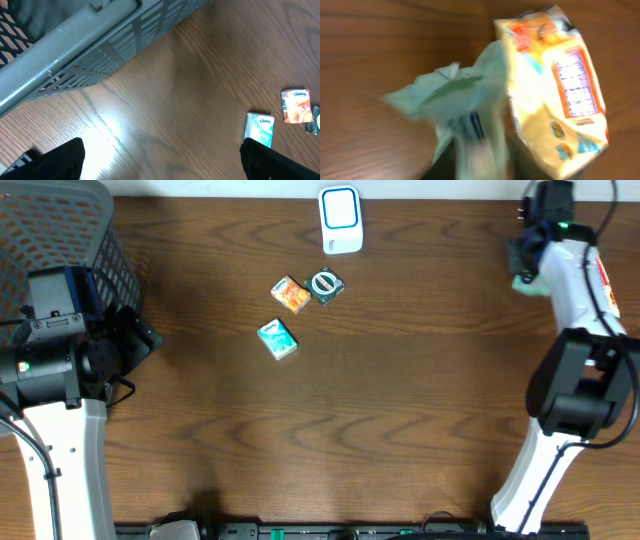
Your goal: Scan the item barcode
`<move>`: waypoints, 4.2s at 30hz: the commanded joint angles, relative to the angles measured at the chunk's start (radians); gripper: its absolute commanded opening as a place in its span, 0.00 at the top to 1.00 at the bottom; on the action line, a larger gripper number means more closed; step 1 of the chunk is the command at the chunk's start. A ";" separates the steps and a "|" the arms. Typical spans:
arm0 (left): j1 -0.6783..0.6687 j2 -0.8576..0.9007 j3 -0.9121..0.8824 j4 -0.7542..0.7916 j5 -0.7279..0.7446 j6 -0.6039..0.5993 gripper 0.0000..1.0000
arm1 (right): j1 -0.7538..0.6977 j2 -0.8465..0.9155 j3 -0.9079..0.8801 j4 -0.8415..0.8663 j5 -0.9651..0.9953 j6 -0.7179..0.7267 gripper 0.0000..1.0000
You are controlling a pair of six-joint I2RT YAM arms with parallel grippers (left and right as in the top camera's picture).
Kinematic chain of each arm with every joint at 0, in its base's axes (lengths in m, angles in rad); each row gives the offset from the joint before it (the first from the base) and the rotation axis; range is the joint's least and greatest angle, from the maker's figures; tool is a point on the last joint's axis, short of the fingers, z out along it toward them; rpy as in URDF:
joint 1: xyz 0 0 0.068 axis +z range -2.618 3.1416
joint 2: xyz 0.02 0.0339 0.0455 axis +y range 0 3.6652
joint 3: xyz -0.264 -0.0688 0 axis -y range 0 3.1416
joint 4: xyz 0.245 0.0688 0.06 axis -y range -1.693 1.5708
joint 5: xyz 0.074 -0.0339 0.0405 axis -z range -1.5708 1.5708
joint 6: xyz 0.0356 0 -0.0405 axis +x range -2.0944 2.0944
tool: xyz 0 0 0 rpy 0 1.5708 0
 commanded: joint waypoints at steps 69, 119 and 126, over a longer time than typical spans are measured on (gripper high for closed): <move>0.003 0.000 0.002 -0.001 -0.003 -0.009 0.02 | 0.906 -0.006 -0.089 0.078 -0.460 0.514 0.65; 0.003 0.000 0.002 -0.001 -0.003 -0.009 0.03 | 0.924 -0.088 -0.089 -0.238 -0.333 0.692 0.55; 0.003 0.000 0.002 -0.001 -0.003 -0.009 0.02 | 0.961 -0.023 -0.089 -0.122 -0.261 0.803 0.59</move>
